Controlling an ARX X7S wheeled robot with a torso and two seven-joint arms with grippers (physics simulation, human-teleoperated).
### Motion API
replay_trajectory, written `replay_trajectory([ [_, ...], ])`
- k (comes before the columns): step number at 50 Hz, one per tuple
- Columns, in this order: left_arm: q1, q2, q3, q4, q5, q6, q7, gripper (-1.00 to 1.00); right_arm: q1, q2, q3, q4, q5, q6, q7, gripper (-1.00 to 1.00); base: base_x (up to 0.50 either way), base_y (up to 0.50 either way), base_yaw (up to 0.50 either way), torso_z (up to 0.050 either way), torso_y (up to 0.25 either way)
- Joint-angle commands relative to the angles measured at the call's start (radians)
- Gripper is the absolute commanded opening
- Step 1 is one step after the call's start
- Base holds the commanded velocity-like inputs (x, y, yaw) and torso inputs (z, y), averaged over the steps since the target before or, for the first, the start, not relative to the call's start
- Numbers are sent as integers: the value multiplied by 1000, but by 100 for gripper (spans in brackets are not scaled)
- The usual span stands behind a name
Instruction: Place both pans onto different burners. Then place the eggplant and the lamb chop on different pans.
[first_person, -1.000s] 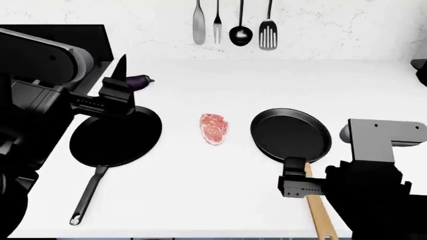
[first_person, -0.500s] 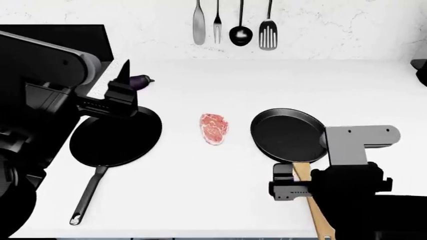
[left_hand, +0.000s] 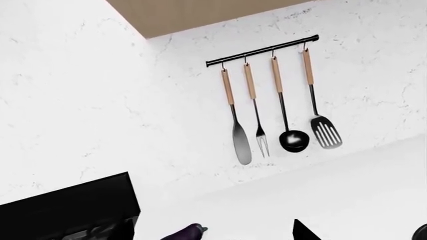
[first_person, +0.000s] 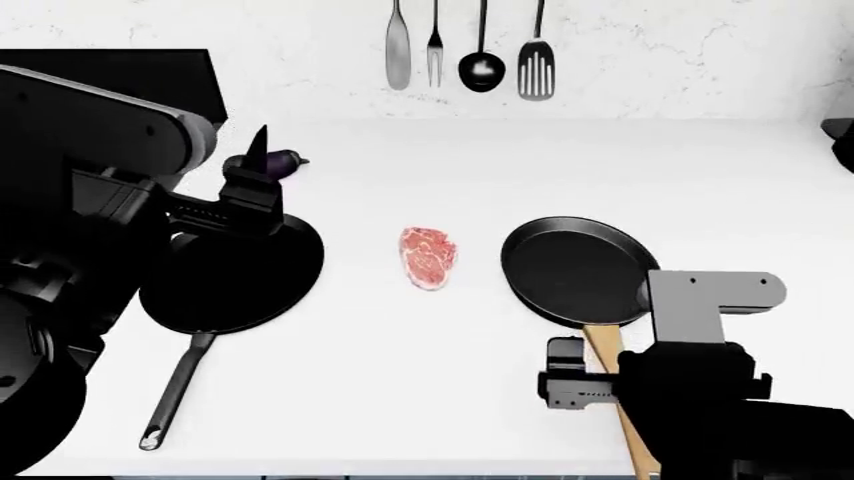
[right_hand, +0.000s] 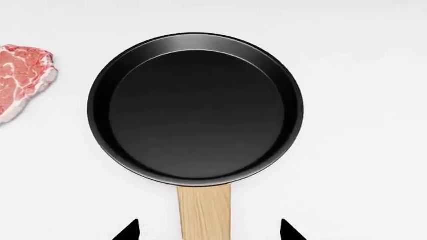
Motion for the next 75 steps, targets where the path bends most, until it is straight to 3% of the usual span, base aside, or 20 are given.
replay_trajectory([
  [1,16,1,10,-3,28,12,19,100,-24,-5,-9,25,-29,-8,-34,100,0,0,0,0,0],
  [44,65,-7,30,-14,94,57,61,100,-54,-9,-36,88,-62,-6,-94,100,0,0,0,0,0],
  [45,65,-7,31,-14,94,58,61,100,-54,-8,-36,88,-65,-5,-95,-100,0,0,0,0,0],
  [75,97,-11,28,-1,87,80,45,100,-52,32,1,33,-105,-42,-70,-100,0,0,-1,0,0],
])
